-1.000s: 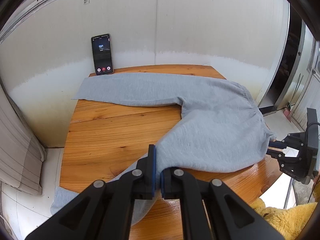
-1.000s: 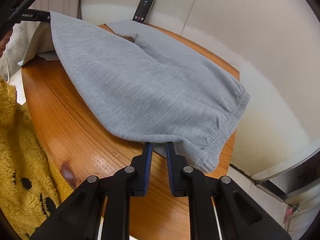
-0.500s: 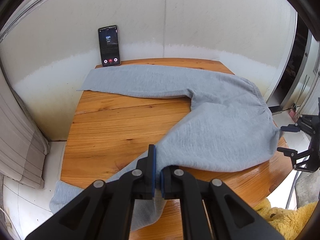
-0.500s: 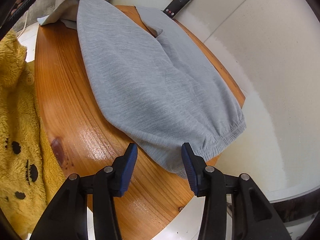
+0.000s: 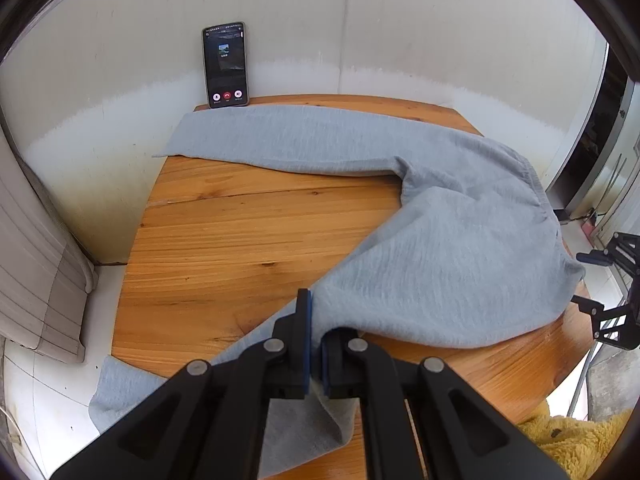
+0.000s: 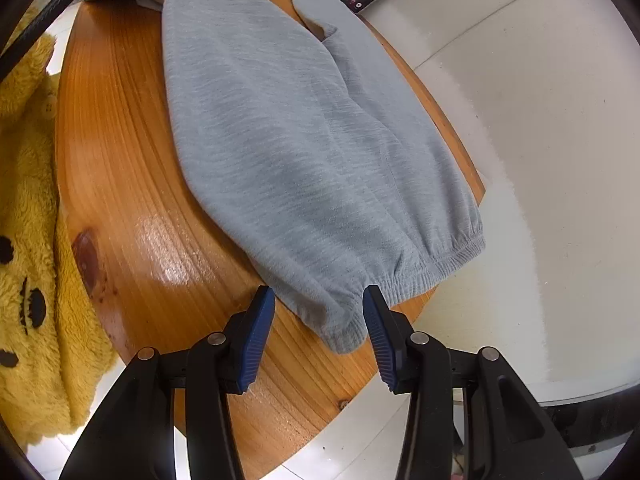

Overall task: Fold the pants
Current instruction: 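Lift the held sweatpants edges with both grippers and fold them over the other half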

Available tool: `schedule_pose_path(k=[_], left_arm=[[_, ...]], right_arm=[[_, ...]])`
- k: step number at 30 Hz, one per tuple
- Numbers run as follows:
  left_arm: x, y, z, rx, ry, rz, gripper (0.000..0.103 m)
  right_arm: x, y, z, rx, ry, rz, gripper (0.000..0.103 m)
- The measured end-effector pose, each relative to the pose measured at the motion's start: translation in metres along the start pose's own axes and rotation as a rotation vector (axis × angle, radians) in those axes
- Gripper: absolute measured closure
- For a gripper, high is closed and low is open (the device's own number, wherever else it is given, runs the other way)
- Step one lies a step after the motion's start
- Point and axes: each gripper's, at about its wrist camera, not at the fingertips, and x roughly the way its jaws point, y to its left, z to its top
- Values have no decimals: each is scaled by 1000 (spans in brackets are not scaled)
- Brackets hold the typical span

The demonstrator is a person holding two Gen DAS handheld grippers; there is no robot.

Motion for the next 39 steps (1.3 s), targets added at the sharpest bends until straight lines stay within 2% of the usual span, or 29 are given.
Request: schedule_pose_path(k=[2, 5, 7, 9, 10, 13, 18, 23, 29, 32, 39], left_arm=[[0, 0, -1, 0, 0, -3, 99], [-3, -4, 0, 23, -6, -8, 99], [-8, -8, 1, 42, -17, -5, 100], [-15, -12, 1, 53, -33, -8, 100], [-18, -13, 2, 58, -38, -10, 100], [-33, -17, 2, 72, -49, -20, 100], [-70, -26, 5, 133, -59, -53, 100], [-94, -34, 16, 182, -105, -47, 100], [-79, -36, 60, 231, -147, -7, 100], [-59, -33, 87, 258, -153, 22, 99], [-9, -45, 144, 298, -140, 31, 99]], right_arm=[[1, -4, 2, 54, -23, 51, 57], [4, -7, 2, 149, -30, 129, 66], [4, -10, -2, 232, -28, 172, 86], [3, -9, -7, 273, -41, 130, 98], [1, -6, -11, 278, -49, 100, 99], [-13, -5, -19, 331, -92, 43, 100], [-61, -22, -31, 438, -196, -53, 101], [-87, -35, -33, 504, -235, -112, 101], [-74, -56, -10, 534, -235, -152, 101], [-65, -76, -3, 567, -234, -158, 101], [-35, -116, 12, 618, -210, -188, 100]])
